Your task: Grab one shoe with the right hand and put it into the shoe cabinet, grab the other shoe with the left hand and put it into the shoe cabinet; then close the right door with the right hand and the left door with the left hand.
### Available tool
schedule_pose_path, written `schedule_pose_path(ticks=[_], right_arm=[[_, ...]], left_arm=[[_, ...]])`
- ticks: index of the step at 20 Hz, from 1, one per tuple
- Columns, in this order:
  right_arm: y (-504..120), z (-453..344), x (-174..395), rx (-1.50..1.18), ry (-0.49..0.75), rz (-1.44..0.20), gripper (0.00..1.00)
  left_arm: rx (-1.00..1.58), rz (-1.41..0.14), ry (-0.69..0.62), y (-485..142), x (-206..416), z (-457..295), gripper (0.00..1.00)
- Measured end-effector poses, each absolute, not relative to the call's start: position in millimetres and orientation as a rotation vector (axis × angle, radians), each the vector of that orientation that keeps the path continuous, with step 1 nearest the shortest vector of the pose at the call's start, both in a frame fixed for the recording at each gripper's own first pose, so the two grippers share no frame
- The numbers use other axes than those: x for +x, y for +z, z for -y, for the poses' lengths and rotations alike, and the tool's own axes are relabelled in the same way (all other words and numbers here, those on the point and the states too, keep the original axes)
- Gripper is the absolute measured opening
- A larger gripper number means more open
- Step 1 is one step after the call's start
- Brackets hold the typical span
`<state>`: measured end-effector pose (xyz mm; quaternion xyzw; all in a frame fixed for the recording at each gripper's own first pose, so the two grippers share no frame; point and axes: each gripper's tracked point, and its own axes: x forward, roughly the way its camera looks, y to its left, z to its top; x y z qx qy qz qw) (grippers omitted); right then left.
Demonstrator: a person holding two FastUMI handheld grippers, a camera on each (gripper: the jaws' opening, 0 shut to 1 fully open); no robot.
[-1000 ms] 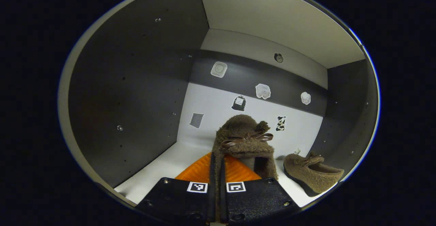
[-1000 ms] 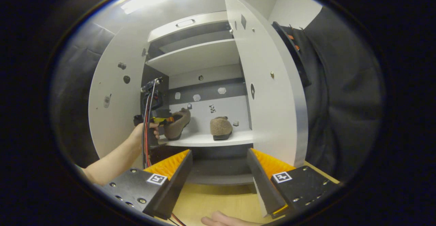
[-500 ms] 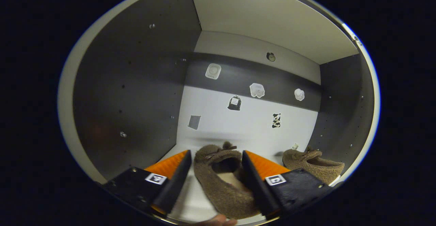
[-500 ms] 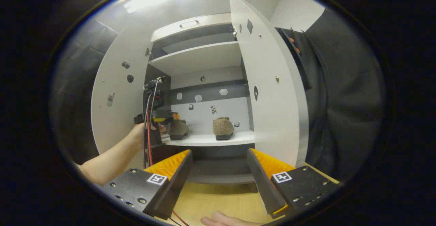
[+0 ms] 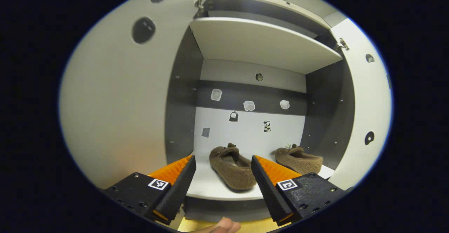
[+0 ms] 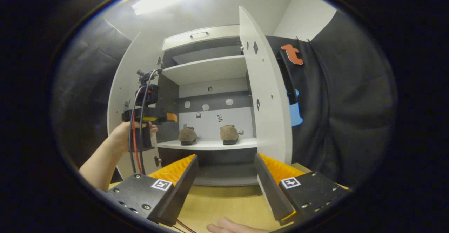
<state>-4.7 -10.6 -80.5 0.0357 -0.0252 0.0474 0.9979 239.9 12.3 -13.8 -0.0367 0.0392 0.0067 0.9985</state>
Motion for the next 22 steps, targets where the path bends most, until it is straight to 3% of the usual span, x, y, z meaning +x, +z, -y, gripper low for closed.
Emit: schedule_pose_path(ticks=[6,8,12,15,16,21,22], right_arm=[[-57.8,23.7,-42.8,0.107,0.065,0.068,0.96],[-48.5,28.1,-51.6,0.128,0.059,0.072,0.96],[-26.5,45.6,-62.4,0.091,0.058,0.093,0.96],[-19.1,69.6,-56.3,0.001,0.064,0.081,0.96],[-16.5,82.4,-52.5,-0.008,0.059,0.072,0.93],[4.3,157.7,-29.9,-0.060,0.039,0.054,0.96],[10.9,173.7,-23.8,-0.061,0.040,0.055,0.96]], left_arm=[[-0.102,-0.023,-0.026,8.6,128.0,-13.9,0.96],[-0.101,-0.037,-0.053,1.4,93.6,-5.2,0.93],[-0.070,-0.070,-0.113,-14.3,35.6,16.5,0.96],[-0.013,-0.091,-0.106,-24.2,-4.6,17.6,0.93],[-0.013,-0.089,-0.115,-25.3,-15.4,21.2,0.97],[-0.032,-0.057,-0.156,-25.9,-48.6,26.2,0.93],[-0.034,-0.052,-0.161,-25.2,-51.8,25.7,0.96]])
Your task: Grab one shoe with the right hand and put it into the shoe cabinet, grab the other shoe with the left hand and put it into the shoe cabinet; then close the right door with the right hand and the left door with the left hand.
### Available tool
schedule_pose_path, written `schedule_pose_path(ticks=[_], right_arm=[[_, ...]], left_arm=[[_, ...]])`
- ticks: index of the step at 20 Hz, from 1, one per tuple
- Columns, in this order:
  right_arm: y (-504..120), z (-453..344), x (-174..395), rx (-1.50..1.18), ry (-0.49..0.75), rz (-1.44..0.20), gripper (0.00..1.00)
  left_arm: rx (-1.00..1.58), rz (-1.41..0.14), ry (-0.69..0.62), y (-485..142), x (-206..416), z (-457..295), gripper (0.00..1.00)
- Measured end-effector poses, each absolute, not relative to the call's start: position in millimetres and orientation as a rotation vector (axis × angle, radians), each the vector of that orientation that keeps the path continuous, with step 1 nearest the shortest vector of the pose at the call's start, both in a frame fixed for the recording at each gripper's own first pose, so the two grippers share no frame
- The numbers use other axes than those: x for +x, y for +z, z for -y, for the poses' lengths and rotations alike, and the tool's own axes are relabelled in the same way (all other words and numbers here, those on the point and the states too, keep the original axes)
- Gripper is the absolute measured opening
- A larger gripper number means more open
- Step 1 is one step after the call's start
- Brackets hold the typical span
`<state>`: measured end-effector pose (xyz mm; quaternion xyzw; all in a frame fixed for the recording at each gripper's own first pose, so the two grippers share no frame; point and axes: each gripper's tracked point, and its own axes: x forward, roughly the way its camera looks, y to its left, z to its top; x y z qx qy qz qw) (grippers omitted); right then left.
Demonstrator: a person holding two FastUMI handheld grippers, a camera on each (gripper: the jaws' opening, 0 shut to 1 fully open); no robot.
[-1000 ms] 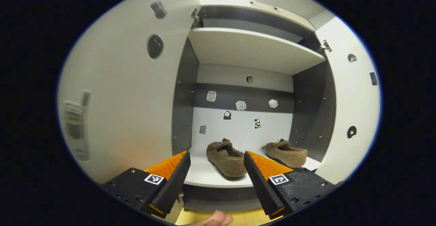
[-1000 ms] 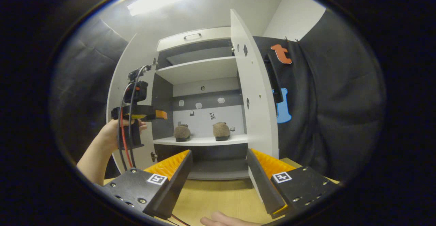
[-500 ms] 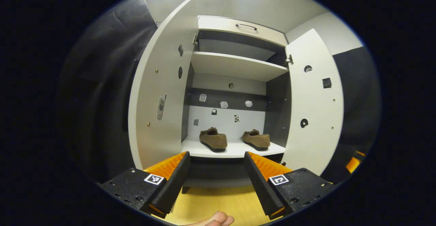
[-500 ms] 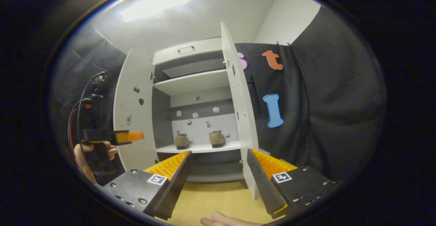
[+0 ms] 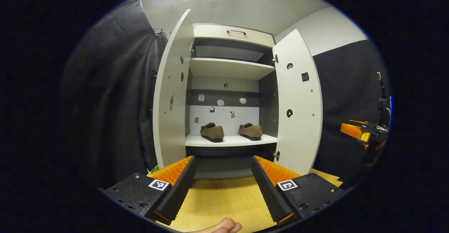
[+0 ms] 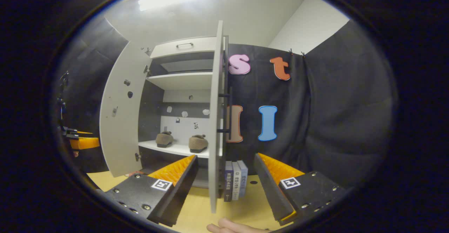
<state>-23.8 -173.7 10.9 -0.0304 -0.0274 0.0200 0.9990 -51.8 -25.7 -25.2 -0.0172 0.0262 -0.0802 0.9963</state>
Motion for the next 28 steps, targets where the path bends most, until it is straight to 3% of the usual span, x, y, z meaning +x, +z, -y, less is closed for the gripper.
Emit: schedule_pose_path(ticks=[4,6,12,13,15,18,20,22,25,28], right_arm=[[10.9,222.7,10.3,-0.019,0.120,-0.016,0.96],[5.5,258.8,32.1,-0.058,0.115,-0.055,0.96],[27.5,313.8,105.4,-0.016,0.061,-0.083,0.97],[32.2,313.9,114.9,-0.013,0.043,-0.076,0.93],[41.5,306.2,133.0,0.001,0.024,-0.060,0.98],[42.7,274.3,145.8,-0.005,0.063,-0.075,0.94],[41.9,255.4,150.4,-0.040,0.080,-0.076,0.97],[33.7,228.4,151.0,-0.043,0.121,-0.092,0.94],[27.6,198.4,147.0,-0.056,0.162,-0.115,0.98],[32.9,188.0,151.7,-0.060,0.165,-0.092,0.85]], left_arm=[[-0.032,-0.015,-0.214,-19.0,-63.0,28.3,0.96],[-0.048,-0.025,-0.236,-23.5,-68.6,27.5,0.93],[-0.055,-0.017,-0.219,-23.6,-74.1,14.6,0.96],[-0.058,-0.016,-0.220,-23.9,-73.6,13.8,0.96],[-0.056,-0.011,-0.205,-25.6,-73.6,5.5,0.96],[-0.063,-0.003,-0.184,-25.6,-74.8,-7.1,0.96],[-0.060,0.001,-0.169,-27.5,-76.1,-16.6,0.99],[-0.057,0.000,-0.161,-29.1,-76.7,-21.1,0.99],[-0.058,-0.019,-0.167,-36.0,-79.8,-22.9,0.96],[-0.057,-0.009,-0.181,-36.1,-87.3,-21.8,0.96]])
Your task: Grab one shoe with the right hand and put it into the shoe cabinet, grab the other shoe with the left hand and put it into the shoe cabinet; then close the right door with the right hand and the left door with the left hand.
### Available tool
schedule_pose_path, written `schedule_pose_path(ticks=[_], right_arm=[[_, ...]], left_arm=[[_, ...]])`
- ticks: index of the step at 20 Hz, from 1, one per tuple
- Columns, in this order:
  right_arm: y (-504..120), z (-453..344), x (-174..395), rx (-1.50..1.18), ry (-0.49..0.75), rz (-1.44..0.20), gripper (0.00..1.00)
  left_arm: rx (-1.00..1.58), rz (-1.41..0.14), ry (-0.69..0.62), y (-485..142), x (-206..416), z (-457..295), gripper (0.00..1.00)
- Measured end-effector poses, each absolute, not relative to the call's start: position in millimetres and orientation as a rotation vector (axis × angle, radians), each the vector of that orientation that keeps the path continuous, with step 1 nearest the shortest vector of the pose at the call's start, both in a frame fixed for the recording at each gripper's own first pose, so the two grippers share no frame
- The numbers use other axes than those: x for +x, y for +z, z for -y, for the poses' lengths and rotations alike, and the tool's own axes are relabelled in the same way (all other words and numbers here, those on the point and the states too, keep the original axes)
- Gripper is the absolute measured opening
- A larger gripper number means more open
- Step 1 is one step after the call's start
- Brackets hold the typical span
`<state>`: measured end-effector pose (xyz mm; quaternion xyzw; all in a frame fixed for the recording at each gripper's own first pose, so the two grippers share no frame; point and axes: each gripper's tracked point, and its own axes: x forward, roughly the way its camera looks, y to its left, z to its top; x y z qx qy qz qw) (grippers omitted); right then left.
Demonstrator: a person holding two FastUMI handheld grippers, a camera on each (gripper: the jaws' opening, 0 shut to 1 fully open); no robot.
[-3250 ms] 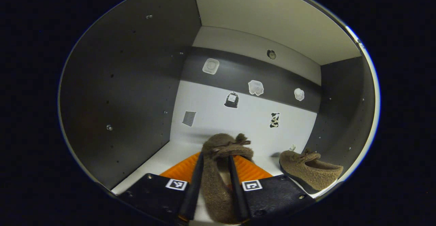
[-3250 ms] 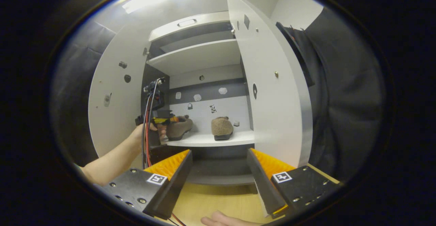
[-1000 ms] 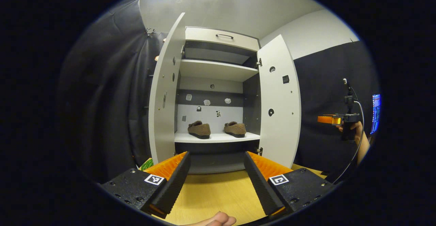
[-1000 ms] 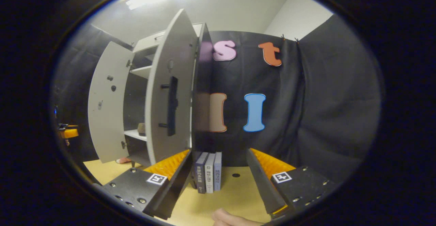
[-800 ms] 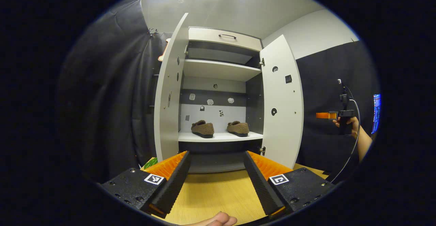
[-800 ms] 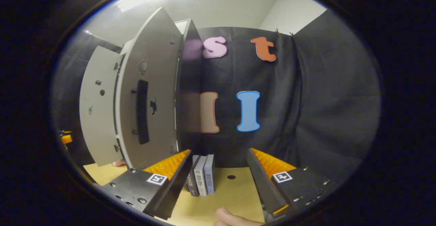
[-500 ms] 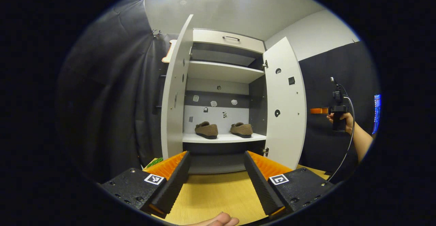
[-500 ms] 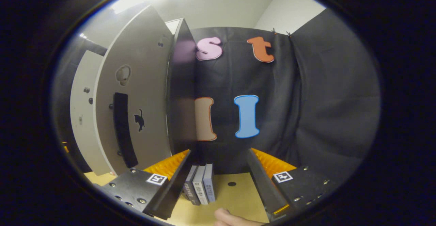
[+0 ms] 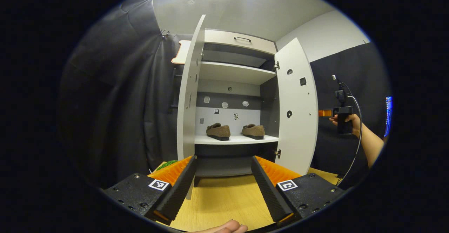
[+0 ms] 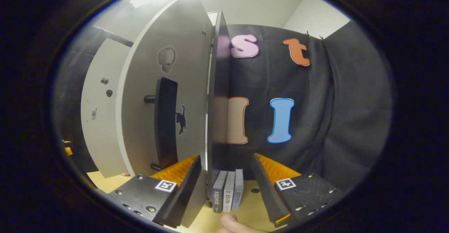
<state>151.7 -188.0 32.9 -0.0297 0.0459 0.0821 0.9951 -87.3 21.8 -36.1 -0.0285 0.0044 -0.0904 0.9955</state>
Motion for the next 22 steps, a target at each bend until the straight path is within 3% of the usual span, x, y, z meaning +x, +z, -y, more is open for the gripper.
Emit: schedule_pose_path(ticks=[6,8,22], right_arm=[[38.2,185.7,150.4,-0.066,0.102,-0.084,0.88],[38.9,171.5,148.8,-0.074,0.112,-0.081,0.88],[22.8,48.3,148.8,0.006,0.211,-0.070,0.88]], left_arm=[[-0.052,0.003,-0.189,-35.4,-90.7,-18.9,0.96],[-0.057,-0.005,-0.195,-38.5,-92.0,-15.7,0.93],[-0.025,-0.038,-0.148,-42.0,-83.0,-22.4,0.96]])
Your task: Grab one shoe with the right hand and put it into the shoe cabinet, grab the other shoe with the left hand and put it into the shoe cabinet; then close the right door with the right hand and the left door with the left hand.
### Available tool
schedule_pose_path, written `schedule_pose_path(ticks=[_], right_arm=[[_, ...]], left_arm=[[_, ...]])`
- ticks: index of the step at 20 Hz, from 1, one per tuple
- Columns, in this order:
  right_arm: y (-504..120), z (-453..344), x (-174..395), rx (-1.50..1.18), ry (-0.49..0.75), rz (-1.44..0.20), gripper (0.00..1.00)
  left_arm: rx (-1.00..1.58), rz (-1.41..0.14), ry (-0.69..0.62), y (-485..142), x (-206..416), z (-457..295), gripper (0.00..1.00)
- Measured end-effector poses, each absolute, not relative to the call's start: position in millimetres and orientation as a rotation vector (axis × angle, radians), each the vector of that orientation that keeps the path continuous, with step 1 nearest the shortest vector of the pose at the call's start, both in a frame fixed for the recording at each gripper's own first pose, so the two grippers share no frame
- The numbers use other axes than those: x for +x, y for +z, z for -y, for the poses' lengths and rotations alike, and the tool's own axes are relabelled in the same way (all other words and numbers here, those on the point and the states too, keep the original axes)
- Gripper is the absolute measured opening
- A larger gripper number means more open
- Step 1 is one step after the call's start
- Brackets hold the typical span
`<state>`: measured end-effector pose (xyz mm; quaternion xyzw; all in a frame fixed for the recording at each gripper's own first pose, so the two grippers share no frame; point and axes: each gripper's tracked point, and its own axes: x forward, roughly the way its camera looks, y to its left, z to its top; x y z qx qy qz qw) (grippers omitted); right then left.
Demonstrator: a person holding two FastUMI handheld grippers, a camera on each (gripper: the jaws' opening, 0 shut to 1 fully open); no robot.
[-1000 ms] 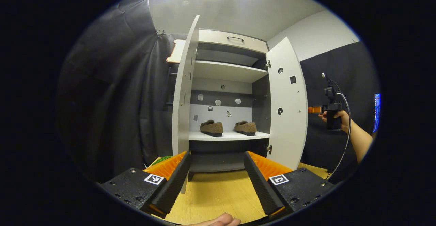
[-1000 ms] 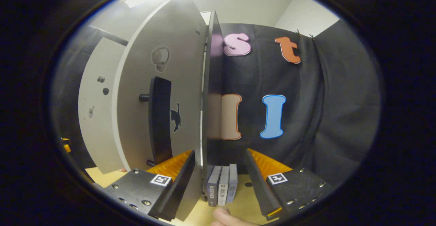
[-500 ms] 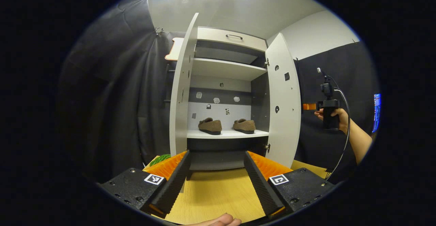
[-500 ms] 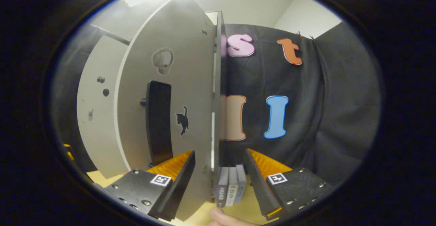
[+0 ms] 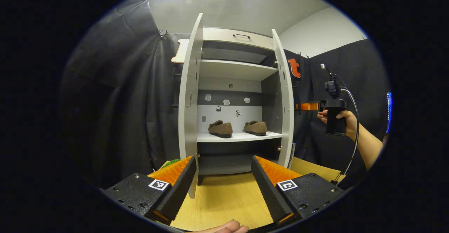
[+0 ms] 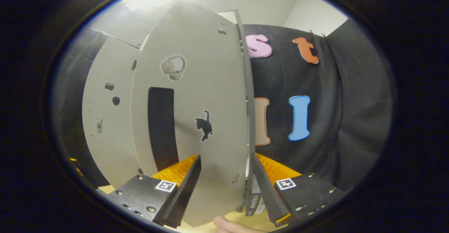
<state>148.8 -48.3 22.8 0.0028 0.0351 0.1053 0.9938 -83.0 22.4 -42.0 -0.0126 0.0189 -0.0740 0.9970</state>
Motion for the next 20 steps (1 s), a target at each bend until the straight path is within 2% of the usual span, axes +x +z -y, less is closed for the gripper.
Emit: schedule_pose_path(ticks=[2,4,5,6,7,9,13,15,18,19,20], right_arm=[[20.3,32.5,143.9,0.015,0.244,-0.064,0.87],[28.0,32.3,142.2,0.031,0.239,-0.047,0.94],[29.3,30.9,142.4,0.039,0.235,-0.039,0.93],[30.5,30.0,141.5,0.044,0.235,-0.037,0.95],[31.3,29.4,137.5,0.044,0.235,-0.036,0.93],[31.7,27.1,127.1,0.040,0.237,-0.030,0.95],[31.0,23.1,106.4,0.040,0.261,-0.023,0.94],[28.8,18.0,91.8,0.069,0.280,-0.027,0.96],[29.0,16.1,71.9,0.061,0.271,-0.017,0.96],[28.0,13.7,63.8,0.050,0.270,-0.009,0.93],[28.2,11.6,56.9,0.037,0.264,0.000,0.95]], left_arm=[[-0.035,-0.036,-0.138,-43.8,-81.3,-28.5,0.96],[-0.039,-0.048,-0.114,-47.7,-79.6,-39.3,0.96],[-0.041,-0.055,-0.100,-49.5,-77.5,-46.1,0.93],[-0.043,-0.061,-0.089,-50.5,-75.8,-52.4,0.96],[-0.045,-0.063,-0.081,-49.8,-74.9,-57.2,0.93],[-0.055,-0.056,-0.075,-46.4,-71.0,-68.9,0.96],[-0.094,-0.064,-0.062,-45.2,-61.2,-96.8,0.96],[-0.109,-0.063,-0.046,-42.4,-56.5,-116.1,0.96],[-0.095,-0.059,0.001,-37.5,-47.2,-153.2,0.96],[-0.081,-0.052,0.026,-34.3,-42.3,-169.4,0.96],[-0.075,-0.049,0.051,-31.4,-37.0,-183.9,0.96]])
